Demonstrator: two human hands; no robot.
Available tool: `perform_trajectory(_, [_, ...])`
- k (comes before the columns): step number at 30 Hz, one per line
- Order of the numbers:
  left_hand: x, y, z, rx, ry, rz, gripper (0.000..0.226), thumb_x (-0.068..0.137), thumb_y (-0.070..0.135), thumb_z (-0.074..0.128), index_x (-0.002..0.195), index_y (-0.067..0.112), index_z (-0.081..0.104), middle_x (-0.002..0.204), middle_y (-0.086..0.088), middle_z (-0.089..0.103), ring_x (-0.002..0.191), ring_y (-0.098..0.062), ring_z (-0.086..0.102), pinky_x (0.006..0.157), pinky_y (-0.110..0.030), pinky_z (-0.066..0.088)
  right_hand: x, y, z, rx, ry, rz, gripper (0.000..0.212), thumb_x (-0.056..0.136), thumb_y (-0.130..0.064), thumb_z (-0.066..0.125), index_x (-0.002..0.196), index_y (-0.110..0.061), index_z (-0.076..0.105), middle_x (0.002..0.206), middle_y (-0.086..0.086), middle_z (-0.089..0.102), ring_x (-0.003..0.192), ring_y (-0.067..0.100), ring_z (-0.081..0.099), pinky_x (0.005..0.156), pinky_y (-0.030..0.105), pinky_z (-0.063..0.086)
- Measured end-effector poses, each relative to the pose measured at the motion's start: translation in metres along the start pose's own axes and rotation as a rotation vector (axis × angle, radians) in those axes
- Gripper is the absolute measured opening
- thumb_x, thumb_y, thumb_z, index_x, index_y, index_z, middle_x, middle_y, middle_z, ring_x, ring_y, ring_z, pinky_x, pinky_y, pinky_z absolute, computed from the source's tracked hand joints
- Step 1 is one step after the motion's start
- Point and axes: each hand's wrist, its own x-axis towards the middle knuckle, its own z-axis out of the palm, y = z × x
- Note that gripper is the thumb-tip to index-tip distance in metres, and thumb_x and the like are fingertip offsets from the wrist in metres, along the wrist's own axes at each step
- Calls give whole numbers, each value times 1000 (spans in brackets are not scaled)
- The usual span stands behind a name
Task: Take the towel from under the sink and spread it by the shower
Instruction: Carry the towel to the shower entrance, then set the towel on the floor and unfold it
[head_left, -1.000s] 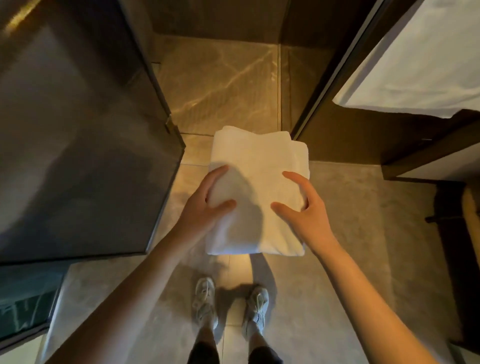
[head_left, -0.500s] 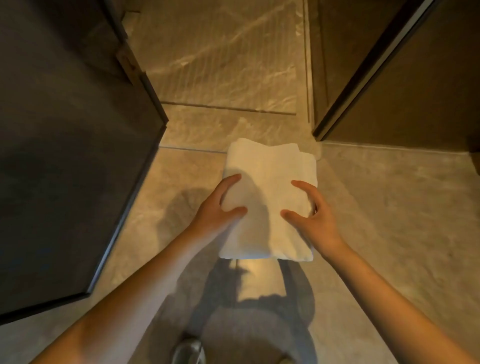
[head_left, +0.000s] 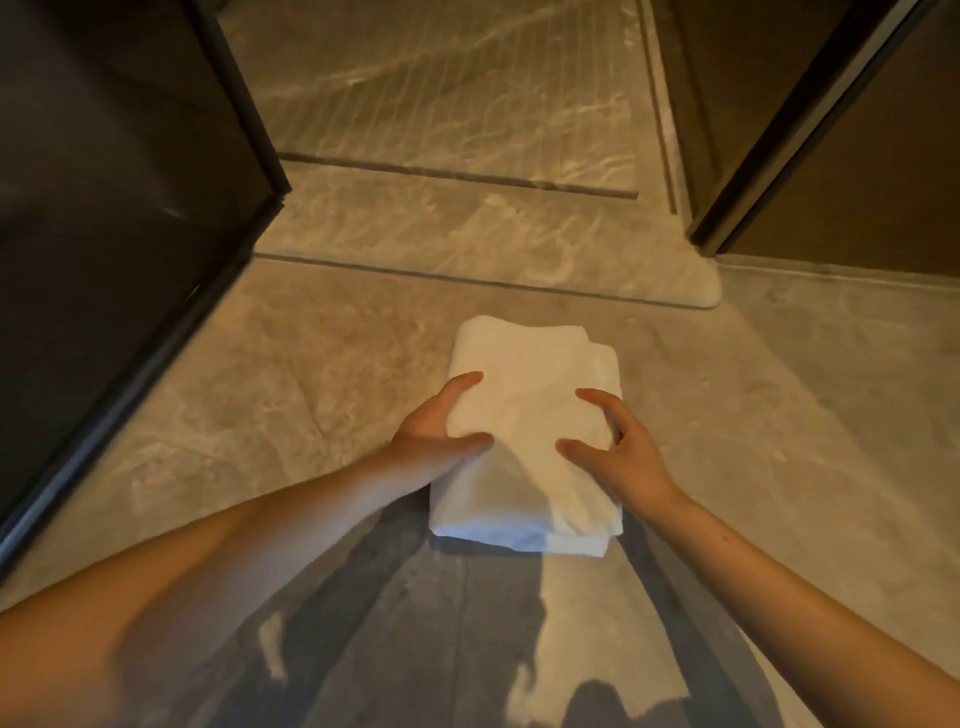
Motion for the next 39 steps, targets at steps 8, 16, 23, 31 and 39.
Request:
perform_trajectory(8, [8,10,34,950,128,523,70,96,53,22,157,21,12,165,-3,0,149,-16,-13,121,-36,-9,5,-6,30,-771,66,-243,63,101,-49,30,157,-25,13,165,3,7,151,25,2,120,41,3])
perform_trajectory(16, [25,-14,53,1051,187,524,66,100,49,23,155,13,21,163,-8,17,152,-23,6,122,-44,5,8,29,38,-835,43,-313,64,99,-50,22,157,-22,13,164,0,11,151,21,5,119,36,2])
perform_trajectory(23, [22,6,64,1024,131,477,70,97,51,10,157,15,9,165,-6,2,152,-22,-6,122,-44,-3,10,35,22,-809,16,-309,64,101,-50,26,157,-26,8,164,-4,6,150,14,-6,122,36,0])
perform_trajectory(31, [44,41,112,1113,57,514,67,100,50,8,155,14,-7,165,-8,-11,150,-25,-14,121,-48,-6,12,67,-52,-911,12,-304,59,101,-52,21,156,-36,5,161,-16,0,149,7,-5,122,38,4])
perform_trajectory(39, [43,50,120,1163,-58,581,79,92,61,7,156,14,-2,165,-7,-9,151,-23,-13,120,-48,-11,1,61,-74,-650,190,-237,60,97,-39,42,153,-18,31,159,4,28,148,23,19,120,35,13])
